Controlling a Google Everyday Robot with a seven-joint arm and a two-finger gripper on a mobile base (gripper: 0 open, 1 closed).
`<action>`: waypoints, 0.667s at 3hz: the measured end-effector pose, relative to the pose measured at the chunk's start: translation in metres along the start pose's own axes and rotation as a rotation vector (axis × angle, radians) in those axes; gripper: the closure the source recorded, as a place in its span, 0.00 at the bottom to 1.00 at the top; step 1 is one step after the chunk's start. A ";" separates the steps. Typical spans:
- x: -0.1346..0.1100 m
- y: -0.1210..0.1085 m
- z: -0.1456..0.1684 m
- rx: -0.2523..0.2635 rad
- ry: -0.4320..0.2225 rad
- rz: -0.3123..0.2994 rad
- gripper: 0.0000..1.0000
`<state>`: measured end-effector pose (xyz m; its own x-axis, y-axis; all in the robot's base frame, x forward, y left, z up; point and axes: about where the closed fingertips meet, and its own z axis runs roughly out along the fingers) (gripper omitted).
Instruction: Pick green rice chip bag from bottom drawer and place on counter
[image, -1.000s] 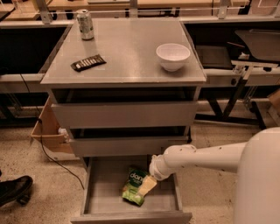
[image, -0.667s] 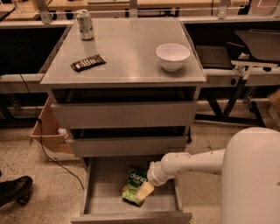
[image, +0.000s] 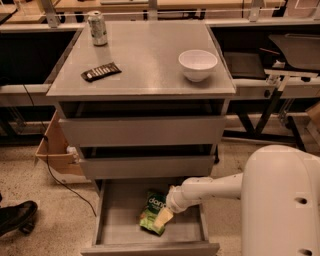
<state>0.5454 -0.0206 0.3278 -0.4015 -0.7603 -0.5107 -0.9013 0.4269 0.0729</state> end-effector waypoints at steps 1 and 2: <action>0.010 -0.012 0.037 -0.003 -0.022 0.019 0.00; 0.024 -0.027 0.081 0.004 -0.058 0.043 0.00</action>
Offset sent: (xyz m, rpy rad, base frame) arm 0.0480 0.0130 -0.1385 0.0987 -0.0208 -0.0802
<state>0.5734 -0.0106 0.2441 -0.4296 -0.7114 -0.5562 -0.8828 0.4606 0.0926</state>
